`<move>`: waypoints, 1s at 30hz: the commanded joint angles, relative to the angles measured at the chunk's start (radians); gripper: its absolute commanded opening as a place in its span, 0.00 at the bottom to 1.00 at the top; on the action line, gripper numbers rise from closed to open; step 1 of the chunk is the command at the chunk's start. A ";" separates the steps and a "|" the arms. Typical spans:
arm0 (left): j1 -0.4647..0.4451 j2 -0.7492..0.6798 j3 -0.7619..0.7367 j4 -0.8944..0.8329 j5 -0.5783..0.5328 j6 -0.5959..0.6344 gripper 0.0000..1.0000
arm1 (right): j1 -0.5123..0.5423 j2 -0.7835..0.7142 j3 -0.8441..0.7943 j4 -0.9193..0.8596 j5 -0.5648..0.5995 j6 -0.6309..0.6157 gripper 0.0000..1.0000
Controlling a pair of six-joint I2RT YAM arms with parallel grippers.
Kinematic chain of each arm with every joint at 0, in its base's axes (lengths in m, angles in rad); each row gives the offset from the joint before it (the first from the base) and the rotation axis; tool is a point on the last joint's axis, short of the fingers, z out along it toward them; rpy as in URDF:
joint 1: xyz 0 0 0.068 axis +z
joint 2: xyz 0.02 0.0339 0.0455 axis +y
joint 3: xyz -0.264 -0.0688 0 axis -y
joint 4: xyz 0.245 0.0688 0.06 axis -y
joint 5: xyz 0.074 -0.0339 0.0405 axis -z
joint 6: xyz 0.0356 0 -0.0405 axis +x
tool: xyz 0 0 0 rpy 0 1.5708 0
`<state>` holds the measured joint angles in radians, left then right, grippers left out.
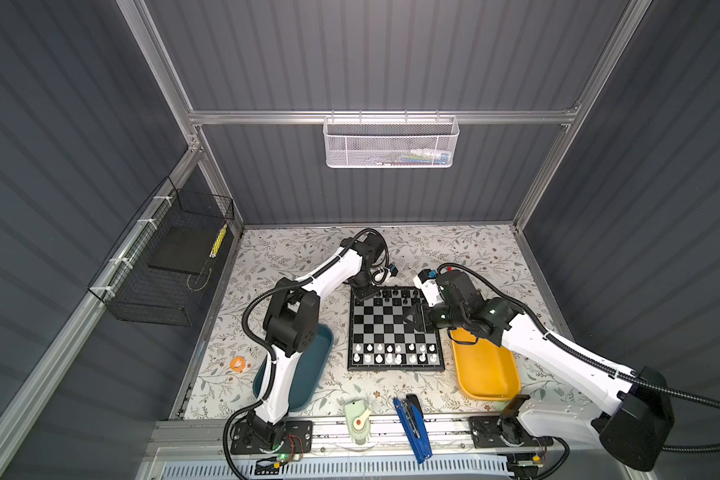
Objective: Set up the chess pieces on the board
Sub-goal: 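Lower the black pawn onto the empty square in the black pawn row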
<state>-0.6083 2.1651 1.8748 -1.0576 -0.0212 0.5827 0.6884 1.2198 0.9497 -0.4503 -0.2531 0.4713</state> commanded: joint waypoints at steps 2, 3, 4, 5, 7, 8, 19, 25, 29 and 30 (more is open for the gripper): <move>-0.007 0.027 0.026 -0.001 0.031 -0.022 0.05 | 0.004 0.006 0.001 -0.015 0.014 0.000 0.40; -0.007 0.029 0.027 0.001 0.031 -0.023 0.05 | 0.004 0.007 0.002 -0.017 0.014 0.000 0.40; -0.007 0.031 0.025 0.002 0.032 -0.023 0.05 | 0.004 0.006 0.003 -0.017 0.018 -0.002 0.40; -0.007 0.034 0.026 0.002 0.030 -0.022 0.05 | 0.004 0.007 0.003 -0.018 0.017 -0.002 0.40; -0.007 0.037 0.024 0.004 0.029 -0.021 0.05 | 0.004 0.010 0.004 -0.021 0.014 -0.002 0.40; -0.007 0.038 0.023 0.006 0.029 -0.021 0.04 | 0.003 0.010 0.006 -0.020 0.013 -0.002 0.40; -0.008 0.065 0.033 0.012 0.036 -0.024 0.05 | 0.003 0.007 0.000 -0.029 0.020 0.000 0.40; -0.010 0.077 0.036 0.008 0.037 -0.023 0.05 | 0.003 0.009 -0.005 -0.028 0.020 0.000 0.40; -0.011 0.085 0.042 0.006 0.038 -0.024 0.05 | 0.003 0.009 -0.006 -0.028 0.020 0.000 0.40; -0.011 0.087 0.043 0.005 0.039 -0.023 0.05 | 0.004 0.009 -0.005 -0.027 0.020 0.001 0.40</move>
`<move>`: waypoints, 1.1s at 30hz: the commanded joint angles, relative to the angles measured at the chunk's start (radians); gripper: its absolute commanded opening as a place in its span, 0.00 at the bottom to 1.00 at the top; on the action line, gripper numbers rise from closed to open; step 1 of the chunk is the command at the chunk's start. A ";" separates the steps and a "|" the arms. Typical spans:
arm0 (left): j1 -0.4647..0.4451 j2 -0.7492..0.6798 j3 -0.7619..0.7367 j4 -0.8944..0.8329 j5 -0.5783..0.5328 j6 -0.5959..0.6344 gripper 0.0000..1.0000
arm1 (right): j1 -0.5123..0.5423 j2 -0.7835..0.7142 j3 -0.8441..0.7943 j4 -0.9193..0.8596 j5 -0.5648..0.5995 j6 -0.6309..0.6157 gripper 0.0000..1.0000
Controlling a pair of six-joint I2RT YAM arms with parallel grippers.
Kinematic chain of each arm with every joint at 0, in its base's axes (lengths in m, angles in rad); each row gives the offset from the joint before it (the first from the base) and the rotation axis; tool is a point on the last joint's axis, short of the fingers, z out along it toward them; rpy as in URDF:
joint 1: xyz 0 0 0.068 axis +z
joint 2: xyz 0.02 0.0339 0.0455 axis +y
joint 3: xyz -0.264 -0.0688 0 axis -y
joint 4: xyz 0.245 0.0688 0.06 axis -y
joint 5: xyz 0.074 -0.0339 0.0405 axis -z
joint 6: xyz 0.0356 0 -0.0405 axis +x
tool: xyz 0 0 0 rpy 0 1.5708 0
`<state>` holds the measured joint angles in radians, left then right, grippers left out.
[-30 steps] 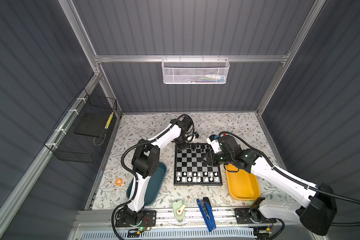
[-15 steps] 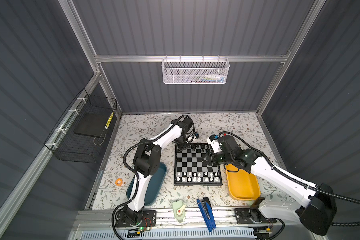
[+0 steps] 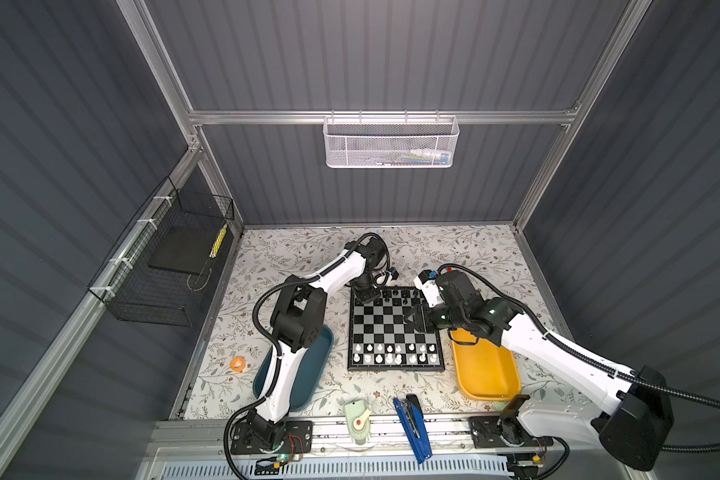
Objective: Set up the chess pieces on the board
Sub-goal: 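Lower the black pawn onto the empty square in the black pawn row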
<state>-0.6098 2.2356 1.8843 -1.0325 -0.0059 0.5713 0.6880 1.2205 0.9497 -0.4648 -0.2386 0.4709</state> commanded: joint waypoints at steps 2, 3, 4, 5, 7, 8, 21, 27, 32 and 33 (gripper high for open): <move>-0.011 0.019 0.035 -0.018 0.023 -0.014 0.05 | 0.004 0.009 -0.008 -0.012 0.006 0.001 0.40; -0.011 0.021 0.039 -0.019 0.023 -0.014 0.05 | 0.004 0.007 -0.009 -0.013 0.005 0.001 0.40; -0.011 0.022 0.039 -0.021 0.023 -0.014 0.05 | 0.004 0.007 -0.010 -0.012 0.007 0.001 0.40; -0.011 0.024 0.039 -0.021 0.021 -0.014 0.06 | 0.004 0.007 -0.011 -0.012 0.007 0.001 0.40; -0.011 0.025 0.040 -0.020 0.021 -0.014 0.06 | 0.004 0.007 -0.012 -0.011 0.007 0.001 0.40; -0.013 0.025 0.041 -0.021 0.021 -0.014 0.07 | 0.004 0.006 -0.013 -0.011 0.007 0.000 0.40; -0.013 0.021 0.026 -0.023 0.004 -0.002 0.07 | 0.004 0.015 -0.015 -0.001 0.004 0.003 0.40; -0.013 0.021 0.015 -0.019 -0.011 -0.001 0.07 | 0.005 0.015 -0.019 0.002 0.004 0.002 0.40; -0.013 0.018 0.000 -0.014 -0.022 0.001 0.07 | 0.004 0.016 -0.020 0.005 0.001 0.003 0.40; -0.013 0.016 -0.003 -0.012 -0.022 0.002 0.07 | 0.004 0.016 -0.020 0.006 0.002 0.003 0.40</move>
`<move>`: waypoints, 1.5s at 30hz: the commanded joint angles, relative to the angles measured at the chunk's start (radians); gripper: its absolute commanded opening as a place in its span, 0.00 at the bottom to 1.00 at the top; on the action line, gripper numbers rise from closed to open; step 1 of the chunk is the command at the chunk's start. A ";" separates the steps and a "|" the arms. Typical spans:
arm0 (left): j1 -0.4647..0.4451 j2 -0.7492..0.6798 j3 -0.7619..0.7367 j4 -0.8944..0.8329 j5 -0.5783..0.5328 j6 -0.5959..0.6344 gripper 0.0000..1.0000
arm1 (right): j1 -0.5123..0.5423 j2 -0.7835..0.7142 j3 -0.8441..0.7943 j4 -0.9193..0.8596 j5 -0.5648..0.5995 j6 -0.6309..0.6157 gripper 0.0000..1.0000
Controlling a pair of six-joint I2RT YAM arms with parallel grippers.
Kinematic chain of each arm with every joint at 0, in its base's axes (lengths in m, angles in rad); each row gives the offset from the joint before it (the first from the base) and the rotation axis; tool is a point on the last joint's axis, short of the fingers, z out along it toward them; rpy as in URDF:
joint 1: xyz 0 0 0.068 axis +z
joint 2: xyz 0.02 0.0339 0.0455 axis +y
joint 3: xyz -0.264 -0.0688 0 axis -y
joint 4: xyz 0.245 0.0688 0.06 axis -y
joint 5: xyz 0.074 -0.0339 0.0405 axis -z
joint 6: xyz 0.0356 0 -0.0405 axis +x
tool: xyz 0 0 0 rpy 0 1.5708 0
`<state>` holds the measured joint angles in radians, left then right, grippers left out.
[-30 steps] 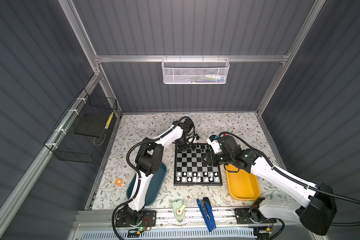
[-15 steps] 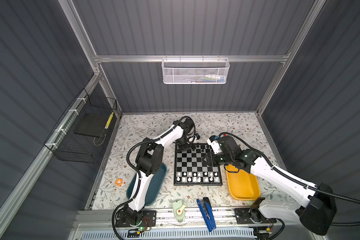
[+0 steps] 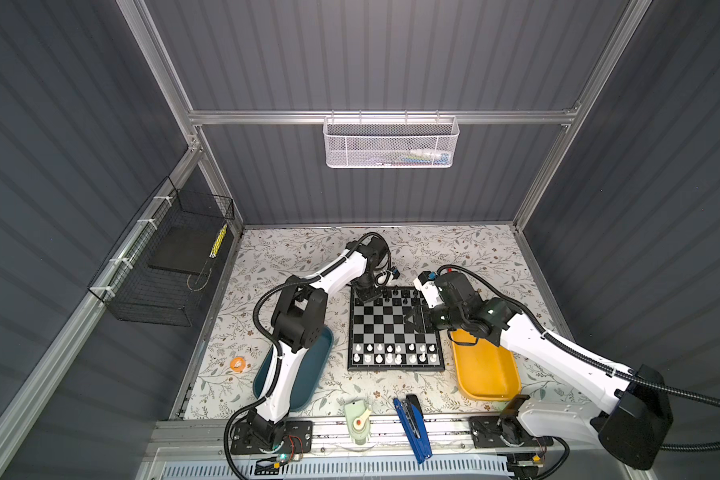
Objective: Set up the chess pieces on the board
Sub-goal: 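Lower the black pawn onto the empty square in the black pawn row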
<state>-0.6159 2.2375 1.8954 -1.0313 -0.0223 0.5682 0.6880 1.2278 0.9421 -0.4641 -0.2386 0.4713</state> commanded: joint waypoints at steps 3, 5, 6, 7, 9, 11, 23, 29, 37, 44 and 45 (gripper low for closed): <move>-0.007 0.016 -0.019 -0.013 -0.007 0.004 0.07 | 0.004 0.007 -0.016 0.007 0.001 0.004 0.40; -0.007 0.017 -0.019 -0.012 -0.005 0.005 0.07 | 0.004 0.007 -0.017 0.007 0.000 0.004 0.40; -0.007 0.017 -0.021 -0.013 -0.004 0.004 0.07 | 0.004 0.007 -0.017 0.007 -0.001 0.003 0.40; -0.007 0.017 -0.021 -0.013 -0.004 0.004 0.07 | 0.004 0.008 -0.017 0.007 0.000 0.004 0.40; -0.007 0.019 -0.019 -0.013 -0.002 0.004 0.08 | 0.004 0.008 -0.017 0.010 -0.001 0.004 0.40; -0.007 0.019 -0.016 -0.013 0.000 0.004 0.08 | 0.004 0.007 -0.017 0.008 0.000 0.003 0.40; -0.007 0.018 -0.005 -0.014 0.002 0.004 0.15 | 0.004 0.010 -0.019 0.012 0.001 0.002 0.40; -0.007 0.017 0.011 -0.018 0.005 0.004 0.19 | 0.004 0.008 -0.018 0.014 0.003 0.000 0.40; -0.007 0.018 0.019 -0.024 0.001 0.004 0.22 | 0.004 0.011 -0.019 0.014 0.003 -0.002 0.40; -0.007 0.011 0.021 -0.026 0.002 0.006 0.24 | 0.004 0.013 -0.016 0.014 0.003 -0.006 0.40; -0.007 0.011 0.021 -0.026 0.002 0.005 0.25 | 0.004 0.014 -0.014 0.013 0.004 -0.005 0.40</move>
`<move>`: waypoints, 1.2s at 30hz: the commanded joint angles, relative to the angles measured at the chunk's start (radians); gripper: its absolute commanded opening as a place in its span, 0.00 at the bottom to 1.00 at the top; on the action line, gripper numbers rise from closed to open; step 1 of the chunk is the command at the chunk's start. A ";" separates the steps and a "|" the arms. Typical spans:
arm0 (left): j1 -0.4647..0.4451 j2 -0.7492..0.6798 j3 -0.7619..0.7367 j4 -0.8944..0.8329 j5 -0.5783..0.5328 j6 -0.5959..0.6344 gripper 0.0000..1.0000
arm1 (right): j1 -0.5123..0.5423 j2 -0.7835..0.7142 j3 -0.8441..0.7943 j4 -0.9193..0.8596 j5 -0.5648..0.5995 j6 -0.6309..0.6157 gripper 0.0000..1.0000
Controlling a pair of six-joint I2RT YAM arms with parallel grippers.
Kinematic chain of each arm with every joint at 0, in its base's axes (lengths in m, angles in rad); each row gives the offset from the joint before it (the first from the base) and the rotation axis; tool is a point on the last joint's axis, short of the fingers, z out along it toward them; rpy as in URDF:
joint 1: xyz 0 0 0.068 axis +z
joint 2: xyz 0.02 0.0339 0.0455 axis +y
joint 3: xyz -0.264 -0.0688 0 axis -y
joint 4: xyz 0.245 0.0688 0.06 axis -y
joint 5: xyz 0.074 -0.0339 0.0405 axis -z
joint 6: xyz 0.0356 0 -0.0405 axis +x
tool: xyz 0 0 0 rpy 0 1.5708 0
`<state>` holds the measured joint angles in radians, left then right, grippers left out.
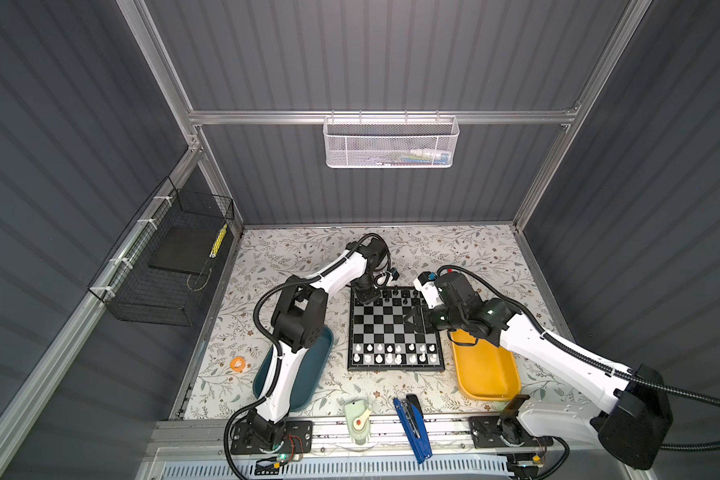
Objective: Set up the chess pieces on the board
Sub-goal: 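Lower the black pawn onto the empty square in the black pawn row, then open the left gripper and release the pawn on the board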
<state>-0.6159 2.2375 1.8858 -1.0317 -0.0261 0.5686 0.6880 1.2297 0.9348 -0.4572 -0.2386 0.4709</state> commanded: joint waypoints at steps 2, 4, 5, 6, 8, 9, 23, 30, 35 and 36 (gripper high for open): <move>-0.007 0.011 0.033 -0.030 0.006 0.005 0.25 | 0.004 0.013 -0.004 0.006 0.001 -0.007 0.40; -0.007 0.008 0.036 -0.030 0.005 0.005 0.25 | 0.004 0.013 -0.002 0.006 0.001 -0.007 0.40; -0.006 0.008 0.038 -0.031 0.005 0.005 0.25 | 0.004 0.012 -0.002 0.005 0.000 -0.008 0.40; -0.007 0.007 0.040 -0.031 0.005 0.006 0.25 | 0.004 0.013 -0.001 0.005 0.002 -0.010 0.40; -0.007 0.007 0.045 -0.034 0.006 0.004 0.26 | 0.004 0.015 0.001 0.003 0.001 -0.011 0.40; -0.007 0.006 0.047 -0.037 0.005 0.004 0.26 | 0.004 0.015 0.001 0.002 0.001 -0.012 0.40; -0.007 -0.009 0.038 -0.057 -0.012 0.013 0.27 | 0.004 0.008 0.003 0.000 -0.004 -0.015 0.41; -0.007 -0.015 0.038 -0.070 -0.015 0.015 0.28 | 0.004 -0.001 -0.002 0.001 0.002 -0.014 0.41; -0.007 -0.031 0.029 -0.075 -0.014 0.020 0.29 | 0.004 -0.002 0.001 -0.001 0.003 -0.014 0.41; -0.007 -0.033 0.027 -0.077 -0.015 0.022 0.30 | 0.004 -0.002 0.001 0.000 0.003 -0.014 0.41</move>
<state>-0.6159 2.2375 1.9045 -1.0725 -0.0349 0.5724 0.6880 1.2354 0.9348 -0.4572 -0.2386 0.4671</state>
